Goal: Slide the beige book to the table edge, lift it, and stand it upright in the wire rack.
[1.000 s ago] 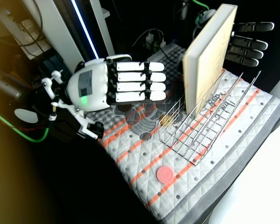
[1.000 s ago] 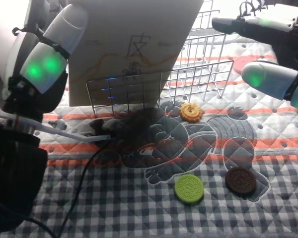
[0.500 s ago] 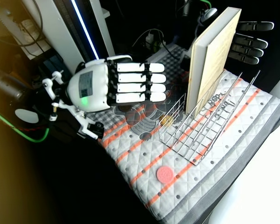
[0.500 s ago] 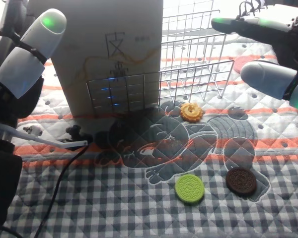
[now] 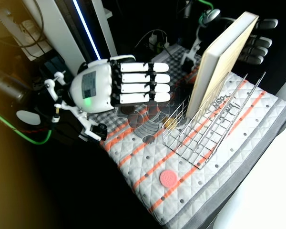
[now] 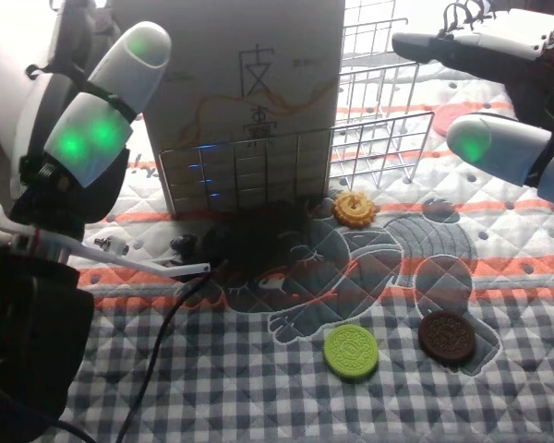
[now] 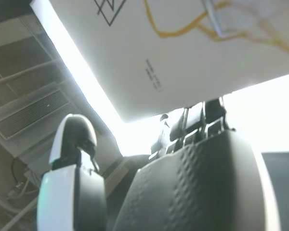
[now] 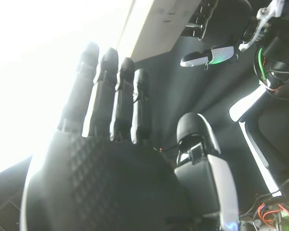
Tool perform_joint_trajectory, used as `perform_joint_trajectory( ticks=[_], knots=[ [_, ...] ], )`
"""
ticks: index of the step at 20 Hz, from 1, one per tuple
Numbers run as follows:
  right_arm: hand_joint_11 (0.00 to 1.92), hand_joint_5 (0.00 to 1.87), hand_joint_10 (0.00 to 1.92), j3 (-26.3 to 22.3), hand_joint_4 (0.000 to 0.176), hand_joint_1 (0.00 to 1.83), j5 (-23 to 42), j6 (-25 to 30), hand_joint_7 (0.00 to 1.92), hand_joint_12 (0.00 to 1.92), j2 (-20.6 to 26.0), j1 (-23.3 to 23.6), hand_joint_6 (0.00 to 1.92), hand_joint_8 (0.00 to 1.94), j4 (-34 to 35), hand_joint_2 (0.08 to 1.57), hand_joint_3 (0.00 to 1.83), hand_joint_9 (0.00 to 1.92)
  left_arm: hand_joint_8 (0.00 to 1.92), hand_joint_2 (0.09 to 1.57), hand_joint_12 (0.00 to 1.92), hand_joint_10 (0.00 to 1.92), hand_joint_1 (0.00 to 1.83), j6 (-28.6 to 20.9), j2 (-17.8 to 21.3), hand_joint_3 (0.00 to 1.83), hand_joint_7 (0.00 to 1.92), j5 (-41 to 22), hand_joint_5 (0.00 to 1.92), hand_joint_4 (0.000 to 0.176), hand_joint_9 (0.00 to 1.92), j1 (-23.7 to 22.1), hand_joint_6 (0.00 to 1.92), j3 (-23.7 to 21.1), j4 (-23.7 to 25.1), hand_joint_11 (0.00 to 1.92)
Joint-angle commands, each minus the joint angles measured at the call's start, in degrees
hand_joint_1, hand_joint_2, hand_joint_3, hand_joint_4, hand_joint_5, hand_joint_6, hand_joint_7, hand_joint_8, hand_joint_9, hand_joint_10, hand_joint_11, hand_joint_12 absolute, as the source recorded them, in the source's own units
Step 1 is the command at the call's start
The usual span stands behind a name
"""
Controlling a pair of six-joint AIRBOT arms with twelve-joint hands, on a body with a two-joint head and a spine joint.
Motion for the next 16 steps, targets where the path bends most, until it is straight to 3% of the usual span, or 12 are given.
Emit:
perform_joint_trajectory(
  ticks=[1, 5, 10, 13, 15, 16],
  knots=[
    [0.41, 0.40, 0.00, 0.16, 0.000, 0.00, 6.92, 0.08, 0.43, 0.01, 0.00, 0.23, 0.00, 0.00, 1.36, 1.38, 0.00, 0.43, 0.00, 1.03, 0.00, 0.00, 0.66, -0.49, 0.26, 0.00, 0.00, -5.85, 0.00, 0.176, 0.00, -0.57, 0.00, 0.33, 2.54, 0.00],
    [0.39, 0.40, 0.01, -0.14, 0.000, 0.00, 6.92, 0.05, 0.43, 0.01, 0.36, 0.23, 0.00, 0.01, 1.41, 1.37, 0.00, 0.41, 0.00, 1.02, 0.00, 0.00, 0.60, -0.48, 4.52, 0.00, 0.00, -4.95, 0.00, 0.176, 0.00, 0.57, 0.00, -0.75, 4.32, 0.00],
    [0.41, 0.40, 0.01, -2.08, 0.000, 0.00, 7.67, -1.77, 0.44, 0.02, 3.45, -0.60, 0.00, 0.00, 2.75, 1.39, 0.01, 0.44, 0.00, 1.05, 0.00, 0.00, 0.64, 0.43, 16.05, 0.01, 0.00, -5.30, 0.00, 0.176, 0.00, 4.48, 0.00, -5.28, 14.79, 0.00],
    [0.56, 0.43, 0.01, -3.20, 0.000, 0.00, 12.73, -1.96, 0.48, 0.06, 4.54, -3.00, 0.00, 0.00, 5.39, 1.46, 0.01, 0.53, 0.00, 1.07, 0.00, 0.00, 0.71, 0.48, 20.75, 0.01, 0.00, -7.71, 0.00, 0.176, 0.00, 7.79, 0.00, -8.07, 19.21, 0.00],
    [0.52, 0.42, 0.00, -5.36, 0.000, 0.00, 19.27, -5.41, 0.47, 0.04, 6.41, -5.60, 0.00, 0.00, 9.19, 1.44, 0.00, 0.50, 0.00, 1.06, 0.00, 0.00, 0.64, 0.45, 23.91, 0.01, 0.00, -9.93, 0.01, 0.176, 0.00, 9.52, 0.00, -10.17, 21.77, 0.00],
    [0.49, 0.43, 0.00, -5.80, 0.000, 0.00, 20.79, -5.95, 0.46, 0.03, 6.85, -6.22, 0.00, 0.00, 9.91, 1.44, 0.00, 0.47, 0.00, 1.07, 0.00, 0.00, 0.63, 0.41, 24.63, 0.01, 0.00, -10.70, 0.01, 0.166, 0.00, 9.99, 0.00, -10.64, 22.19, 0.00]
  ],
)
